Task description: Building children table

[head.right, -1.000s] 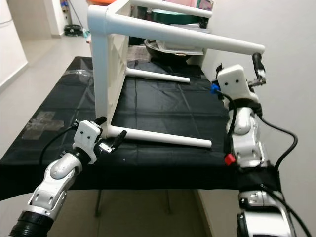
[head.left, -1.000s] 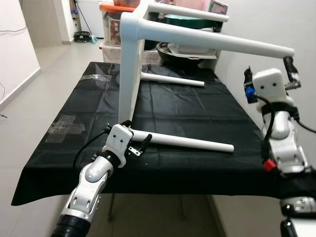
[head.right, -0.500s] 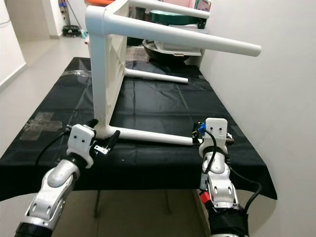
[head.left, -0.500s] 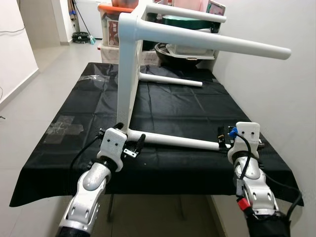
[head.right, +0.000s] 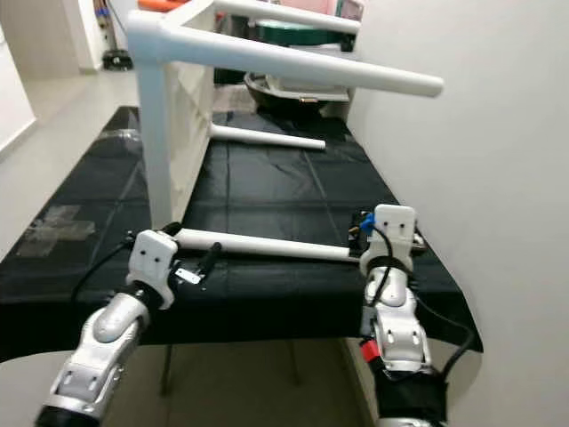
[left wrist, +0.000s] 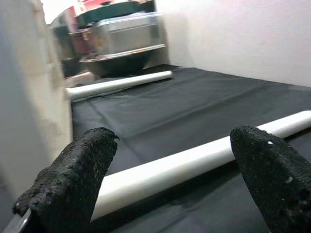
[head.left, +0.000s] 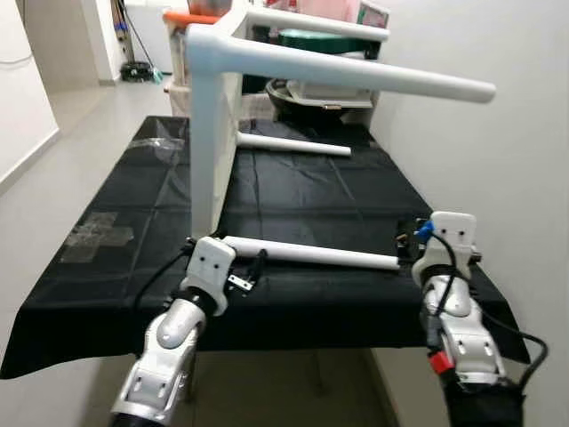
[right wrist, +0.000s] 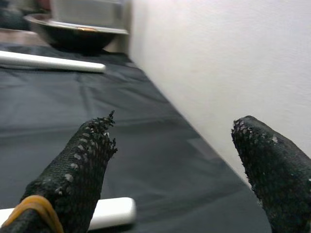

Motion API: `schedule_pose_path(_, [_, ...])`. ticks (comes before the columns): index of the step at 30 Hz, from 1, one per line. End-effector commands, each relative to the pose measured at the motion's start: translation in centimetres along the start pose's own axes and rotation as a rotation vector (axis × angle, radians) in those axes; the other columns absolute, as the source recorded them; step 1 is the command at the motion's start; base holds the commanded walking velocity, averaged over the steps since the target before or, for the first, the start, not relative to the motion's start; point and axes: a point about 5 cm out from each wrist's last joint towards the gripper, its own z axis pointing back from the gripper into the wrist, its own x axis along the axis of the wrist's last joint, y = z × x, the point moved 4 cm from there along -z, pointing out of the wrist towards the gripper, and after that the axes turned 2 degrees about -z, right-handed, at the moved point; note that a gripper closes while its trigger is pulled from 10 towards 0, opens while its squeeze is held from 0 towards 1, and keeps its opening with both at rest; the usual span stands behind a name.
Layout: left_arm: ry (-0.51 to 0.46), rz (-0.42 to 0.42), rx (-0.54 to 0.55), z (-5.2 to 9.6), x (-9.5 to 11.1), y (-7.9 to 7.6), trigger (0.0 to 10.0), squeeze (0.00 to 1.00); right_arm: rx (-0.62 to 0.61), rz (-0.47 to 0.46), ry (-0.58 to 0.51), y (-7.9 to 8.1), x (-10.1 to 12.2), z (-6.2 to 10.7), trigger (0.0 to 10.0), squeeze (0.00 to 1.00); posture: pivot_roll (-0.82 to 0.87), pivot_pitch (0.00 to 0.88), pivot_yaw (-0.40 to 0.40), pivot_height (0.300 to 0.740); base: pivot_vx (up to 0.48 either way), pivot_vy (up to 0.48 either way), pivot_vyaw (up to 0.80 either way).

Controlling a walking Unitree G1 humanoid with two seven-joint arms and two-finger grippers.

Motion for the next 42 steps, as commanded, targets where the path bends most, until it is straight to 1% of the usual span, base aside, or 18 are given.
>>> schedule_pose_path(1, [0.008,-0.014,0.008,0.1,0.0,0.3,10.0,0.0,-0.001,-0.007,0.0,0.1,0.2,0.2,10.0,0.0,0.12,0.0,-0.11,0.74,0.0,-0.469,0.0])
schedule_pose_path(4, [0.002,0.013,0.025,0.1,0.1,0.4,10.0,0.0,-0.005,-0.012,0.004,0.1,0.2,0.3,10.0,0.0,0.12,0.0,-0.11,0.74,0.0,-0.156,0.0])
schedule_pose_path(9, [0.001,0.018,0.028,0.0,0.2,0.5,10.0,0.0,-0.003,-0.012,0.006,0.0,0.2,0.3,10.0,0.0,0.12,0.0,-0.109,0.74,0.0,0.0,0.0])
schedule_pose_path(11, [0.014,0.005,0.03,-0.1,-0.1,0.6,10.0,0.0,0.0,-0.001,0.004,-0.1,0.3,0.2,10.0,0.0,0.12,0.0,-0.109,0.74,0.0,0.0,0.0])
schedule_pose_path(17, [0.019,0.027,0.035,-0.2,-0.2,0.8,10.0,0.0,0.006,0.028,-0.001,0.0,0.4,0.3,10.0,0.0,0.12,0.0,-0.108,0.74,0.0,0.0,0.0])
schedule_pose_path(21, [0.01,0.041,0.04,-0.6,0.1,1.2,10.0,0.0,0.02,0.052,-0.013,0.1,0.7,0.5,10.0,0.0,0.11,0.0,-0.105,0.74,0.0,0.0,0.0])
schedule_pose_path(22, [0.006,0.044,0.045,-0.7,0.2,1.5,10.0,0.0,0.026,0.06,-0.016,0.2,0.8,0.5,10.0,0.0,0.11,0.0,-0.104,0.74,0.274,0.0,0.0])
schedule_pose_path(27, [0.001,0.054,0.049,-1.0,0.3,1.7,10.0,0.0,0.043,0.069,-0.015,0.4,0.8,0.5,10.0,0.0,0.11,0.0,-0.104,0.74,0.299,0.0,0.0])
schedule_pose_path(30, [0.002,0.057,0.042,-1.1,0.3,1.6,10.0,0.0,0.053,0.074,-0.015,0.7,0.8,0.6,10.0,0.0,0.1,0.0,-0.104,0.74,0.311,0.0,0.0])
schedule_pose_path(42, [0.016,0.057,0.02,-1.0,-0.1,1.2,10.0,0.0,0.062,0.079,-0.008,0.8,0.7,0.5,10.0,0.0,0.11,0.0,-0.104,0.74,0.302,0.0,0.0])
